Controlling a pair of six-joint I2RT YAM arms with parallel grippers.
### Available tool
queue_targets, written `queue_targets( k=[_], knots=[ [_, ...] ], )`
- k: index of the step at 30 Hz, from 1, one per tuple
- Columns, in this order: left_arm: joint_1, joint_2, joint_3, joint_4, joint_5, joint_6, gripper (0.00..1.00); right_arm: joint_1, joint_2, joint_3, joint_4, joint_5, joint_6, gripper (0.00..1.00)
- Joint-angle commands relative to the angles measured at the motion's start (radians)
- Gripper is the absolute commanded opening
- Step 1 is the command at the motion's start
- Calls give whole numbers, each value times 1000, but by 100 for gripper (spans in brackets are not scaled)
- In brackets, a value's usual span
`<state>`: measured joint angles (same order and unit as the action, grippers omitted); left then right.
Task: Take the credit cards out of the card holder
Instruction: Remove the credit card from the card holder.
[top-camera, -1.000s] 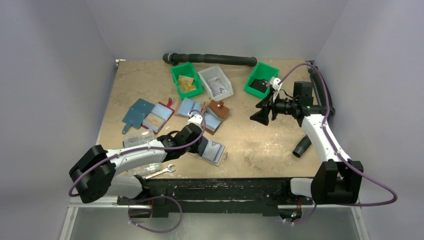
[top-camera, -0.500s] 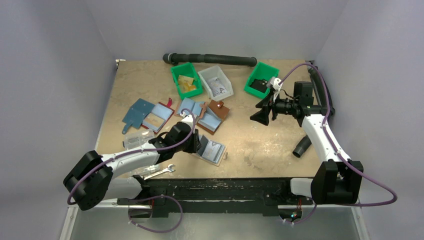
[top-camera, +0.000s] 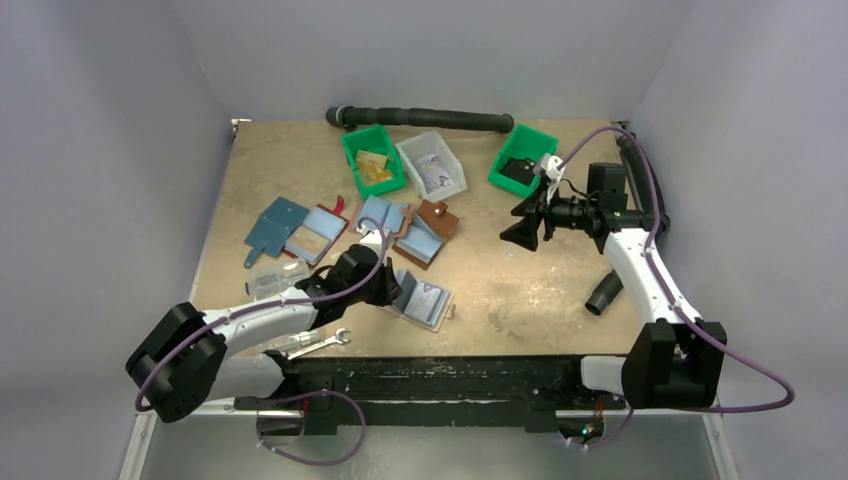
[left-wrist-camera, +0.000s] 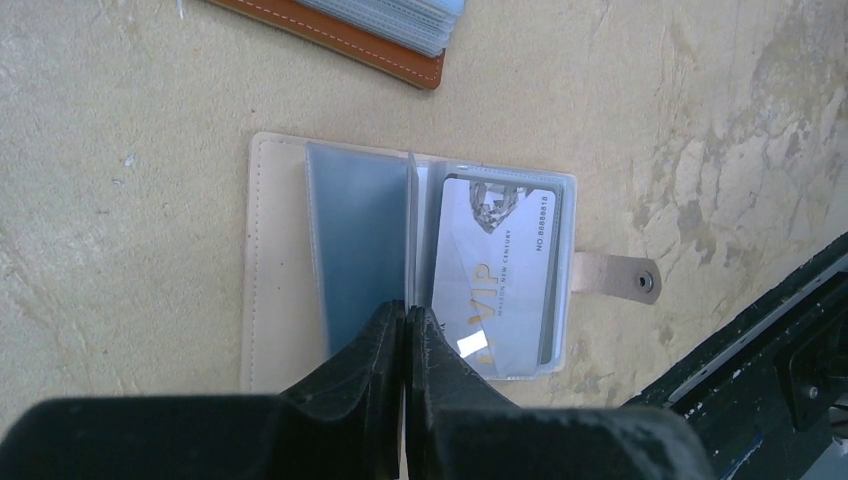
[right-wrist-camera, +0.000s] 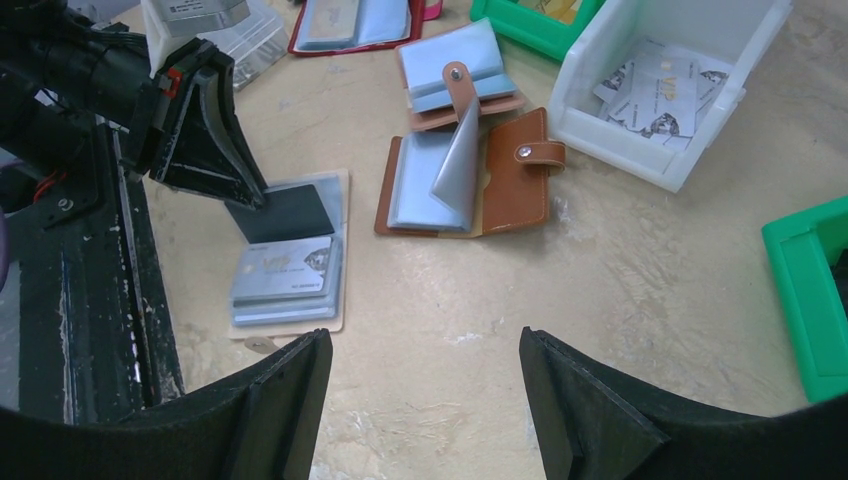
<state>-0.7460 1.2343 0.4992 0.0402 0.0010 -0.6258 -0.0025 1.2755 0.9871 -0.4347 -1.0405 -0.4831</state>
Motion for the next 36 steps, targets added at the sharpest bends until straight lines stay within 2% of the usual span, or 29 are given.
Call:
queue_targets(
  k=[1,10,22,25,31,36],
  knots=[
    [11,-45,-30,70,22,-34,0,-6,-4,36,1,-39,3,77],
    [10,-165,-181,362,97,-176,0,150,50,10,51,-43,60,77],
    [11,-140,-352,788,117,-325,0,330,180,-42,217,-128,243,76],
    [11,-122,-378,872,107,-346,0,352,222,-64,300,-172,341,75],
    [10,-103,-400,941,97,-341,0,382,274,-171,664,-204,675,73],
    [11,-82,-448,1086,102,-335,0,429,313,-188,745,-121,814,73]
  ],
)
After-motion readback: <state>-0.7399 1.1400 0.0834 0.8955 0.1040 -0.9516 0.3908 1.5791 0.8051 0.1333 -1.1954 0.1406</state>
